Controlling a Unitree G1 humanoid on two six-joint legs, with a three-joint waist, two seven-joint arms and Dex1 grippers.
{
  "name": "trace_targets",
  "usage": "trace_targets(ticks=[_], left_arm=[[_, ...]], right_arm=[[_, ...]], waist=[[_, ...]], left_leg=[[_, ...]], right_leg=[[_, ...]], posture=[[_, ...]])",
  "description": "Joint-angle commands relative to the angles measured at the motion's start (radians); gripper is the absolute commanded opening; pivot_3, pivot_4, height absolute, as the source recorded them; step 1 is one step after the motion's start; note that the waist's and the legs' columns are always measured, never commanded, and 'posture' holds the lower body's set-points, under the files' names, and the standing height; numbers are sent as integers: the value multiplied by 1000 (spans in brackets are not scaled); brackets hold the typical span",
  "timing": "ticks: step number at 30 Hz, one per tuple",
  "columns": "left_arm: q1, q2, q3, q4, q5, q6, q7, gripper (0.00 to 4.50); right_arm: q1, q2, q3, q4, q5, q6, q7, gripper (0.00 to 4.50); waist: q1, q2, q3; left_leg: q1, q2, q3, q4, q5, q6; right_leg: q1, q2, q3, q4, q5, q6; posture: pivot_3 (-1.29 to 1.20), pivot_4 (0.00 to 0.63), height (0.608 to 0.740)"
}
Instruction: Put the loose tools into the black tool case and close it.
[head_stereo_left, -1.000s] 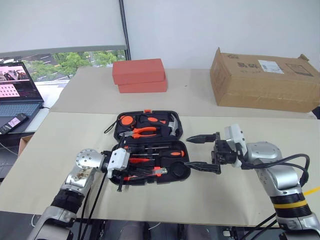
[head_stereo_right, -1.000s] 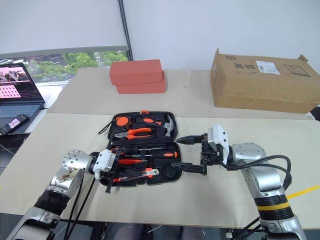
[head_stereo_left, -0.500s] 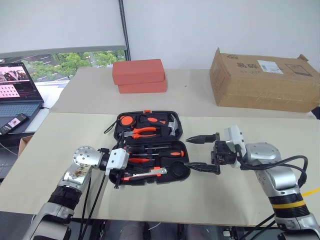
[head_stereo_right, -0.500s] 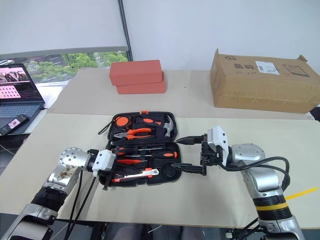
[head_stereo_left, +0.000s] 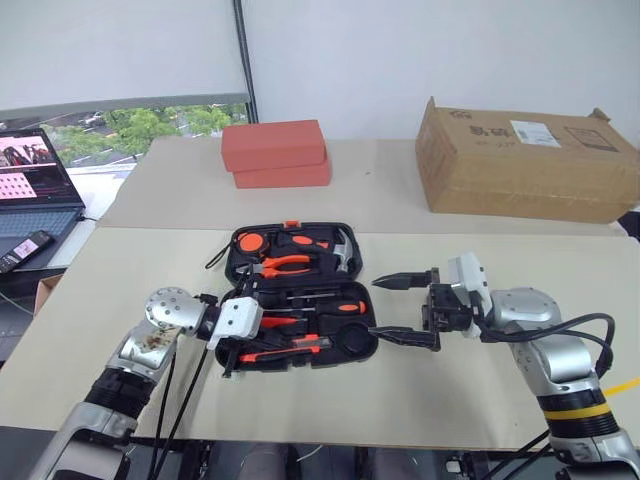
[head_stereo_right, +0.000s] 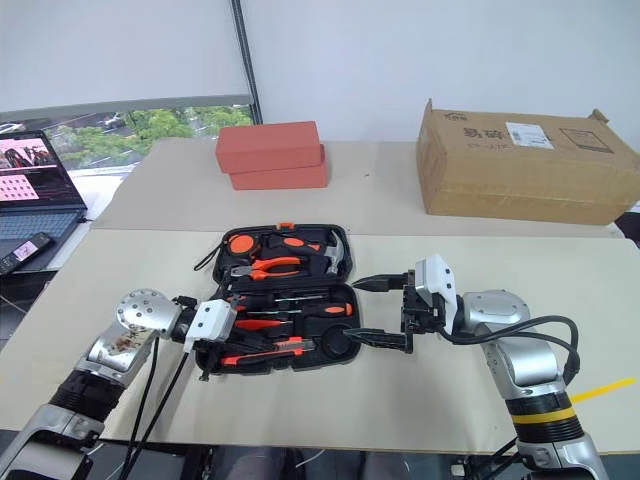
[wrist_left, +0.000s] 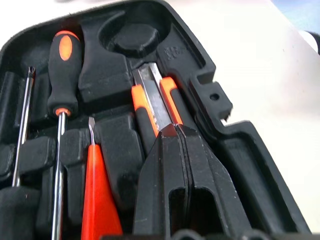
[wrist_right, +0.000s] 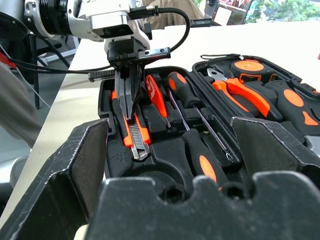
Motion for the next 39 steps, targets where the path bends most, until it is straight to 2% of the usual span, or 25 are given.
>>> trace_targets(ticks=[1,8,9,10,13,16,17,19,21,23,26,27,32,37,39], left_arm=[[39,5,-21,13,0,47,-18,35],[1,16,126,-166,-185,304,79,35],[-4,22,147,-197,-209,340,92,532],[-7,22,167,-220,-228,365,110,685],[-13,35,226,-309,-324,496,147,1759],[25,107,275,-450,-428,630,143,2847],[35,122,283,-478,-446,653,144,3117],[56,157,303,-525,-466,693,153,3936],[70,176,318,-554,-466,704,169,4439],[78,179,340,-577,-479,716,196,4439],[87,193,358,-614,-505,742,209,4500],[97,203,360,-628,-502,738,201,4500],[119,232,368,-654,-503,725,187,4500],[115,234,376,-644,-520,726,180,4500],[115,232,393,-638,-543,733,181,4500]], right_arm=[[8,-35,-41,-17,8,20,-20,4500],[30,-161,-93,30,-49,54,-64,4500],[35,-182,-100,37,-61,61,-68,4500],[37,-198,-101,46,-75,59,-72,4500],[19,-260,-62,86,-155,83,-97,4500],[-8,-310,-6,106,-228,137,-108,4500],[-15,-316,2,111,-239,153,-114,4500],[-17,-329,15,115,-239,184,-91,4500],[-23,-328,20,130,-246,198,-87,4500],[-35,-325,32,158,-273,194,-102,4500],[-44,-325,60,182,-294,194,-85,3806],[-50,-319,66,191,-300,193,-87,3334],[-81,-294,76,219,-317,180,-98,1787],[-100,-292,73,210,-316,192,-91,41],[-112,-287,71,171,-297,221,-83,41]], waist=[[0,0,0],[3,-3,2],[4,-3,2],[5,-3,2],[7,-4,2],[1,-5,3],[-1,-5,3],[-5,-5,4],[-4,-6,4],[-1,-6,4],[1,-7,4],[2,-7,4],[3,-7,5],[5,-7,5],[6,-7,5]], left_leg=[[0,0,0,0,0,0],[-4,0,0,1,0,0],[-4,0,0,1,0,0],[-5,0,0,1,0,0],[-5,0,-1,1,0,0],[-5,0,0,0,0,0],[-5,0,-1,0,1,-2],[-5,0,0,0,4,-7],[-4,0,-1,0,5,-8],[-4,0,-1,0,4,-7],[-4,0,-1,0,3,-6],[-4,0,-1,0,4,-6],[-5,0,-1,-1,5,-9],[-5,0,-1,-1,5,-9],[-5,0,-1,-1,5,-9]], right_leg=[[0,0,0,0,0,0],[-3,0,-1,0,0,0],[-3,0,-1,0,0,0],[-3,0,-1,0,0,0],[-3,-1,-2,-1,0,0],[-3,0,-1,-1,-1,2],[-3,0,-1,-2,-1,2],[-3,0,0,-2,-1,2],[-3,0,0,-2,-2,3],[-3,0,-1,-2,-3,5],[-2,0,0,-2,-4,6],[-2,0,-1,-2,-4,6],[-3,0,0,-2,-3,6],[-3,0,-1,-2,-3,6],[-3,0,-1,-2,-3,6]], posture=[[0,150,711],[0,150,711],[0,150,711],[0,150,711],[0,150,711],[0,150,711],[0,150,711],[0,150,711],[0,150,711],[0,150,711],[0,150,711],[0,150,711],[0,150,711],[0,150,711],[0,150,711]])
